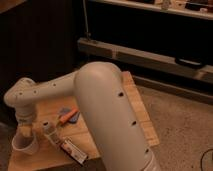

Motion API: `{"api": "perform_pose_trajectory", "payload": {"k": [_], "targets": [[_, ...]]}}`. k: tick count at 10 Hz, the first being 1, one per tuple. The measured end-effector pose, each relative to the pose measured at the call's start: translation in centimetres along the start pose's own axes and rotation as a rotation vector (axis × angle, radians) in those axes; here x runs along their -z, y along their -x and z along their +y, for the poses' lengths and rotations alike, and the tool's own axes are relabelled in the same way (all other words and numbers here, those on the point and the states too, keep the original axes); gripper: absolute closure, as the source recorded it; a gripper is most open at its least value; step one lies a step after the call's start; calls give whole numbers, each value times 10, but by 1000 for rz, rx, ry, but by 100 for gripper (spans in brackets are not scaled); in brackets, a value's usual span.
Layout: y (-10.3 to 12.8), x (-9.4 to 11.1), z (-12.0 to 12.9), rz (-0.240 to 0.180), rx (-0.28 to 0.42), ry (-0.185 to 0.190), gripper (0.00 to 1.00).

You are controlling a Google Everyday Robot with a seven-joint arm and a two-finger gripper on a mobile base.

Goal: Pick up the ceramic cup

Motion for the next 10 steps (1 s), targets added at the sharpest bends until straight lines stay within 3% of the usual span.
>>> {"api": "perform_pose_trajectory", "payload": {"k": [3, 4, 8, 10], "targets": [[-2, 2, 0, -51, 52, 58, 89], [-4, 6, 1, -87, 82, 72, 98], [-8, 60, 6, -224, 137, 27, 100], [-5, 91, 11, -265, 159, -12, 100]]}}
